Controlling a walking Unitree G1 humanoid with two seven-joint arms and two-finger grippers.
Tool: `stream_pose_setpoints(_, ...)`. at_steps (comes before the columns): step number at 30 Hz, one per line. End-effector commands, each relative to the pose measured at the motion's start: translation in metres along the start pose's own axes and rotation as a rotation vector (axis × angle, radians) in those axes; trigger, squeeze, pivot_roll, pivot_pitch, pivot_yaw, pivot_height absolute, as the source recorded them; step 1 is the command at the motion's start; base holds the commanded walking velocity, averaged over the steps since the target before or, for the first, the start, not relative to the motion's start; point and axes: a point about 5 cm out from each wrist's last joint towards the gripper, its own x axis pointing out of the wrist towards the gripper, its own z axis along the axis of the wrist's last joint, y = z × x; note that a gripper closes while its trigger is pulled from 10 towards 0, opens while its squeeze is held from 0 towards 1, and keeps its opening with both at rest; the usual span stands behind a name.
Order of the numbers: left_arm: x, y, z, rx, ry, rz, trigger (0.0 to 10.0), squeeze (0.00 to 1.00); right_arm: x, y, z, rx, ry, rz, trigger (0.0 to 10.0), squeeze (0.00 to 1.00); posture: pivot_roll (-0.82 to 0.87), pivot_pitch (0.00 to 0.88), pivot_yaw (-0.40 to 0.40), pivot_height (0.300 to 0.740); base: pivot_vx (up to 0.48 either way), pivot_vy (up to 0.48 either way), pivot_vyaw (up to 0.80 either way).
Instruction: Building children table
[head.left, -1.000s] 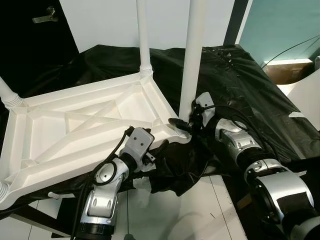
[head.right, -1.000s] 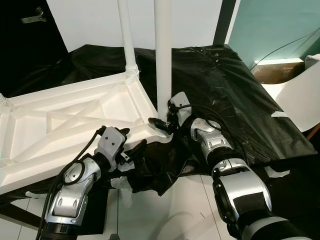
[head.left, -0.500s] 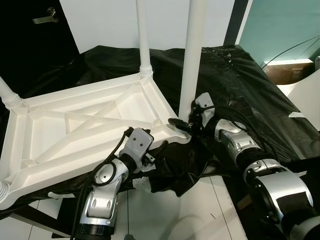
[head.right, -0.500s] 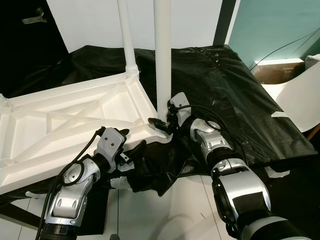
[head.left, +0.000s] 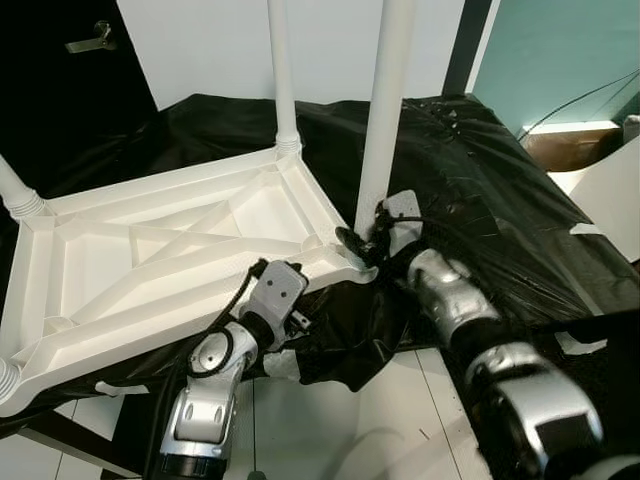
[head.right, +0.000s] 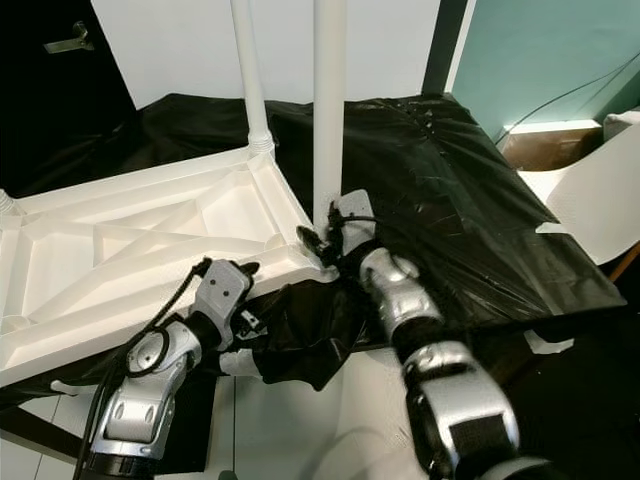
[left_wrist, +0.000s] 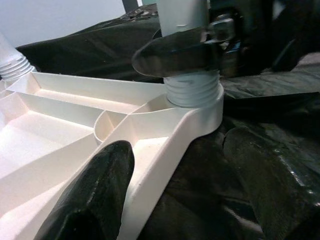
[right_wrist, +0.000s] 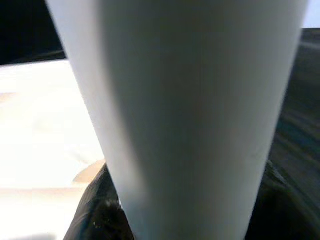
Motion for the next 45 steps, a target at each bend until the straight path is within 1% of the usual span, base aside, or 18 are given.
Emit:
stream_pose_setpoints(1,0.000,0.002,0.000,-0.009,0.005,0.104,10.0,0.00,-0.007,0.005,-0.024,0.078,0.105,-0.076,10.0,0.00,0.08,0.000,-0.041,0.740,0.000,0.000,0.00)
stream_pose_setpoints(6,0.000,0.001,0.000,-0.012,0.006,0.104,10.0,0.00,-0.008,0.014,-0.024,0.103,0.103,-0.079,10.0,0.00,0.08,0.000,-0.042,0.740,0.000,0.000,0.00)
stream_pose_setpoints(14,-0.002,0.000,-0.002,-0.020,0.011,0.103,10.0,0.00,-0.008,0.009,-0.014,0.097,0.071,-0.084,10.0,0.00,0.07,0.000,-0.042,0.740,0.000,0.000,0.00)
stream_pose_setpoints(18,-0.001,0.000,-0.001,-0.022,0.010,0.105,10.0,0.00,-0.012,0.007,-0.009,0.082,0.051,-0.088,10.0,0.00,0.07,0.000,-0.044,0.740,0.000,0.000,0.00)
stream_pose_setpoints(19,-0.001,0.000,-0.001,-0.022,0.009,0.106,10.0,0.00,-0.013,0.005,-0.008,0.083,0.045,-0.089,10.0,0.30,0.07,0.000,-0.044,0.740,0.000,0.000,0.00)
stream_pose_setpoints(20,-0.001,0.000,-0.001,-0.022,0.009,0.106,10.0,0.00,-0.013,0.005,-0.008,0.083,0.045,-0.089,10.0,0.30,0.07,0.000,-0.044,0.740,0.000,0.000,0.00)
stream_pose_setpoints(21,0.000,0.000,0.000,-0.023,0.006,0.107,10.0,0.00,-0.015,-0.001,-0.004,0.076,0.026,-0.071,10.0,1.00,0.07,0.000,-0.044,0.740,0.000,0.000,0.00)
stream_pose_setpoints(22,0.000,0.000,0.000,-0.023,0.006,0.107,10.0,0.00,-0.015,-0.001,-0.004,0.076,0.026,-0.071,10.0,1.00,0.07,0.000,-0.044,0.740,0.000,0.000,0.00)
stream_pose_setpoints(25,0.001,0.000,0.000,-0.024,0.003,0.107,10.0,0.00,-0.018,-0.010,0.000,0.053,0.002,-0.025,10.0,1.00,0.07,0.000,-0.044,0.740,0.000,0.000,0.00)
stream_pose_setpoints(27,0.001,0.001,0.000,-0.024,0.004,0.107,10.0,0.00,-0.022,-0.019,0.003,0.021,-0.008,0.035,10.0,1.00,0.07,0.000,-0.041,0.740,0.000,0.000,0.00)
stream_pose_setpoints(33,0.001,0.001,0.000,-0.024,0.005,0.106,10.0,0.00,-0.024,-0.024,0.004,0.005,-0.011,0.069,10.0,1.00,0.07,0.000,-0.041,0.740,0.000,0.000,0.00)
stream_pose_setpoints(34,0.000,0.001,0.000,-0.022,0.007,0.105,10.0,0.00,-0.025,-0.034,0.006,-0.015,-0.008,0.122,10.0,0.73,0.07,0.000,-0.039,0.740,0.000,0.000,0.00)
stream_pose_setpoints(35,0.000,0.002,0.000,-0.020,0.010,0.102,10.0,0.00,-0.025,-0.041,0.010,-0.035,-0.004,0.187,10.0,0.00,0.06,0.000,-0.031,0.740,0.000,0.000,0.00)
stream_pose_setpoints(36,0.000,0.002,0.000,-0.020,0.010,0.102,10.0,0.00,-0.025,-0.041,0.010,-0.035,-0.004,0.187,10.0,0.00,0.06,0.000,-0.031,0.740,0.000,0.000,0.00)
stream_pose_setpoints(37,0.000,0.004,-0.001,-0.011,0.013,0.095,10.0,0.00,-0.021,-0.047,0.018,-0.065,0.000,0.298,10.0,0.00,0.06,0.000,-0.023,0.740,0.000,0.000,0.00)
stream_pose_setpoints(38,0.000,0.004,-0.001,-0.011,0.013,0.095,10.0,0.00,-0.021,-0.047,0.018,-0.065,0.000,0.298,10.0,0.00,0.06,0.000,-0.023,0.740,0.000,0.000,0.00)
stream_pose_setpoints(42,0.001,0.010,0.002,0.002,0.009,0.097,10.0,0.00,-0.009,-0.042,0.030,-0.101,-0.002,0.405,10.0,0.00,0.07,0.000,-0.017,0.740,0.000,0.000,0.00)
stream_pose_setpoints(45,0.001,0.011,0.002,0.005,0.009,0.098,10.0,0.00,-0.005,-0.040,0.033,-0.122,0.008,0.434,10.0,0.00,0.07,0.000,-0.017,0.740,0.000,0.000,0.00)
